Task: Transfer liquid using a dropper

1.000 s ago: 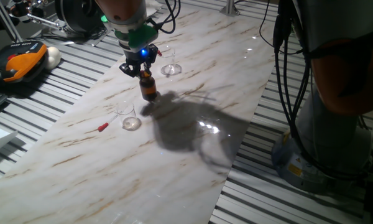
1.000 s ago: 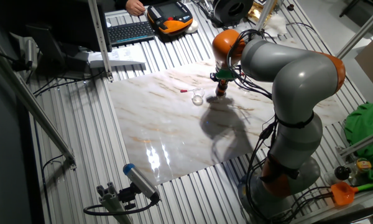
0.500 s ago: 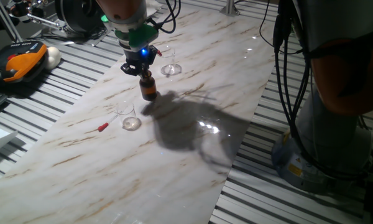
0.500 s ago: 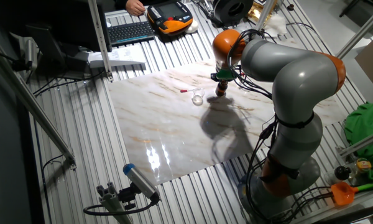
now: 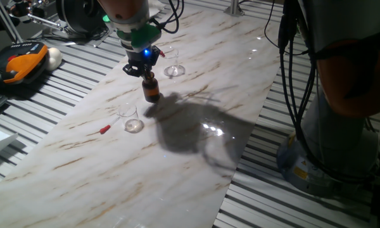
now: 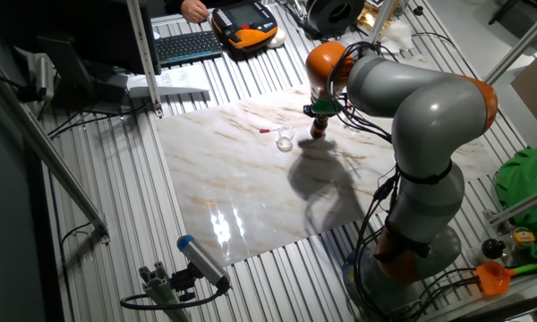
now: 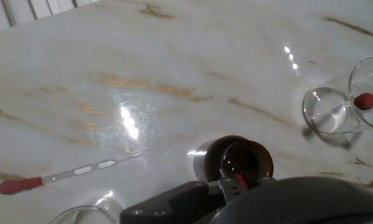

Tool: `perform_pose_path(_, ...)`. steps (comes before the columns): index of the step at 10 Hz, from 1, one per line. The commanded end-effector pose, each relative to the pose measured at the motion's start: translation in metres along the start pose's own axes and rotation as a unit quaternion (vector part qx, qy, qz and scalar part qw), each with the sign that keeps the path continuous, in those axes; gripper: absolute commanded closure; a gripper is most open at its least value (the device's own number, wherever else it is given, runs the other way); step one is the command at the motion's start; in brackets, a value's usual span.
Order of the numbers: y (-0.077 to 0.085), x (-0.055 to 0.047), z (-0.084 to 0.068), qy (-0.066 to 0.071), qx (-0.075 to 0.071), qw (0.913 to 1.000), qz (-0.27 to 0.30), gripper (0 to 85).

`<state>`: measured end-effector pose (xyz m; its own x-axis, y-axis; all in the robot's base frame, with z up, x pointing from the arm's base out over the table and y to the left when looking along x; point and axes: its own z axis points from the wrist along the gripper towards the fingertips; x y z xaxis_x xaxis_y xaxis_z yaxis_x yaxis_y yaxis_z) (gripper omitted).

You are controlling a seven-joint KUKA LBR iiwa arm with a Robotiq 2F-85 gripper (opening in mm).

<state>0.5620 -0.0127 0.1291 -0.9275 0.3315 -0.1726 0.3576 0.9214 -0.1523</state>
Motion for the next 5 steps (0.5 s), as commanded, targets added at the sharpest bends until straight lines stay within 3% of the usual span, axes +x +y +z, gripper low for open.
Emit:
perform_pose_path(1, -0.0004, -0.0002, -0.0012, 0.001, 0.001, 1.0, -0.001, 68.0)
perform_pose_path(5, -0.0023, -0.0041, -0.0111, 0.007, 0.007, 1.0, -0.003, 68.0)
